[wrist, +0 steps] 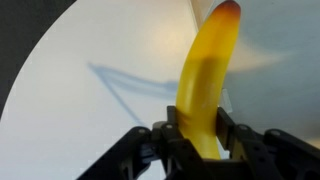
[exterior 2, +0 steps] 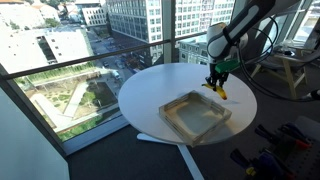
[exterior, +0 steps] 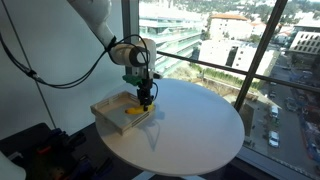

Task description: Put the banana on the table

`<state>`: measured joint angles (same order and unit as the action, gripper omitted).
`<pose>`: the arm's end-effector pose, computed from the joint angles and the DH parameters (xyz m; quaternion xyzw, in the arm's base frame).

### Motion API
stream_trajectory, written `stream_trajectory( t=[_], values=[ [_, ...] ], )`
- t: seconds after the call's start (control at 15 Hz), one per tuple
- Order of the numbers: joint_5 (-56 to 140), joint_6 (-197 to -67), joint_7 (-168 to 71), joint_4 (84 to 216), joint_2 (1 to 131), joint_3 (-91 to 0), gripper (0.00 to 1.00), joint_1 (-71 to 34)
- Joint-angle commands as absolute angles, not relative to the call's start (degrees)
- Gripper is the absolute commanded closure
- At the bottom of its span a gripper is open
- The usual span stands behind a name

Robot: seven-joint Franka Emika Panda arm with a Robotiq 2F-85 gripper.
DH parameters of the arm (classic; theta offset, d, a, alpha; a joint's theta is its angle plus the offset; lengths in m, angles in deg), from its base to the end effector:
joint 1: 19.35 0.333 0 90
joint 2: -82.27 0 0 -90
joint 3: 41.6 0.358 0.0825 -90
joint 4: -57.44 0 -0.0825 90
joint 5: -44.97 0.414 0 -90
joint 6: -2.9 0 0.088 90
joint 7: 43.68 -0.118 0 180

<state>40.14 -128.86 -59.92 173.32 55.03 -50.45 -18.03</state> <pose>0.6101 -0.0819 0.2024 0.9787 -0.1692 -0.0918 0.0716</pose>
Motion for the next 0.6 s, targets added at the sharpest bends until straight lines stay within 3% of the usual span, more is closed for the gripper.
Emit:
stream_trajectory(
  t=[0.0,0.53],
  values=[
    [39.39,-128.78,-61.35,174.02,56.15,-50.99,0.84,-18.66],
    [39.69,-131.85,-60.68,174.01,55.41,-52.06,0.84,-20.12]
  ],
)
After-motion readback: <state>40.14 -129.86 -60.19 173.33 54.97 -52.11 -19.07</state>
